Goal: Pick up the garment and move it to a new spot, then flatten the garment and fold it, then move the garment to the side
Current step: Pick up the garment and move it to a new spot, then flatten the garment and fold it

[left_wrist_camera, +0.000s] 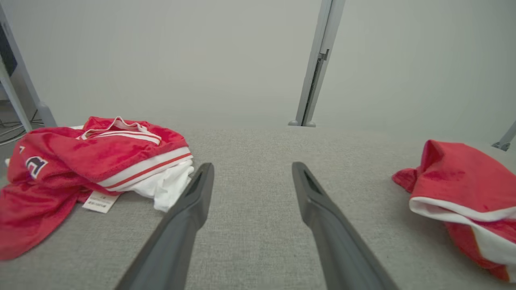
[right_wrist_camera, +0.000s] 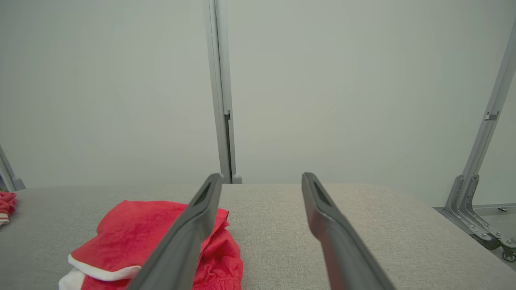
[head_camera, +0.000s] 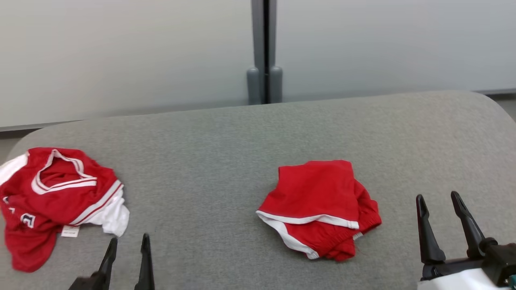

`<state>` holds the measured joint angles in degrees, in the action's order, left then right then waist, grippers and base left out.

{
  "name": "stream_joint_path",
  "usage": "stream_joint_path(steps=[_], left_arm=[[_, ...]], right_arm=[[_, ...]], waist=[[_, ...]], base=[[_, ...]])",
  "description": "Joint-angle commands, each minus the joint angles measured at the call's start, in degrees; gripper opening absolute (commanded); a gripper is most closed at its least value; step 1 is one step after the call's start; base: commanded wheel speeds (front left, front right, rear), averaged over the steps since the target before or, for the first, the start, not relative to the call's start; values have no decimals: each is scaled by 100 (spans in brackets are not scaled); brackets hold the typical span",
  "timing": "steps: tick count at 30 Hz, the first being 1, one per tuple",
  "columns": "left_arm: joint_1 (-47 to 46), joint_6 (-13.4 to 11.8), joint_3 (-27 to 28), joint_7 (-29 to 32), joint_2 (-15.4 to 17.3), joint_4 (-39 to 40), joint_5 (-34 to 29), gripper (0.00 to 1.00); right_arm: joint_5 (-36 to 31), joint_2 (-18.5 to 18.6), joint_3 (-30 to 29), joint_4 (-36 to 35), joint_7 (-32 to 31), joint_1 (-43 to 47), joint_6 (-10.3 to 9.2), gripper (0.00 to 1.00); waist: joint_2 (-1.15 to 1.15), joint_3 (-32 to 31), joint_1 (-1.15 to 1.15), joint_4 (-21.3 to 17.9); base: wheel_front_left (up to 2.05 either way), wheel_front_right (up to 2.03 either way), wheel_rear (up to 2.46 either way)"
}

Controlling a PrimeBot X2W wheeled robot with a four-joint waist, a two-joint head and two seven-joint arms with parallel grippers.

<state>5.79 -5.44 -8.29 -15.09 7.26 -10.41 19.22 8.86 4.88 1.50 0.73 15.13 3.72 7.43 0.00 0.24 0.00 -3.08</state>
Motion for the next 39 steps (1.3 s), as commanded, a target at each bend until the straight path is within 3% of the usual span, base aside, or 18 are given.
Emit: stream_joint_path(steps=[1,12,20,24,28,34,39], left_arm=[[185,81,154,-10,-42,57,-108,100],[677,716,890,-10,-342,116,-634,100],[498,942,1004,-11,-420,68,-565,100],[279,1117,447,-11,-433,178,-215,100],[13,1135,-450,43,-428,97,712,100],[-559,900,-1853,752,-423,-402,2214,100],[-1022,608,-2553,1145,-419,-901,3053,100]], right_arm=[[-55,13,-56,43,4,106,11,100],[-84,-101,-320,250,3,364,11,100],[-62,-135,-222,288,3,284,11,100],[-42,-132,-155,286,4,190,11,100],[-18,-98,-39,259,3,73,11,100],[39,-84,137,265,3,-113,11,100],[108,-92,238,271,3,-236,11,100]], waist=[[0,-190,0,246],[0,-292,0,486],[0,-274,0,407],[0,-237,0,275],[0,-158,0,27],[0,57,0,-498],[0,317,0,-936]], base=[[0,0,0],[0,0,0],[0,0,0],[0,0,0],[0,0,0],[0,0,0],[0,0,0]])
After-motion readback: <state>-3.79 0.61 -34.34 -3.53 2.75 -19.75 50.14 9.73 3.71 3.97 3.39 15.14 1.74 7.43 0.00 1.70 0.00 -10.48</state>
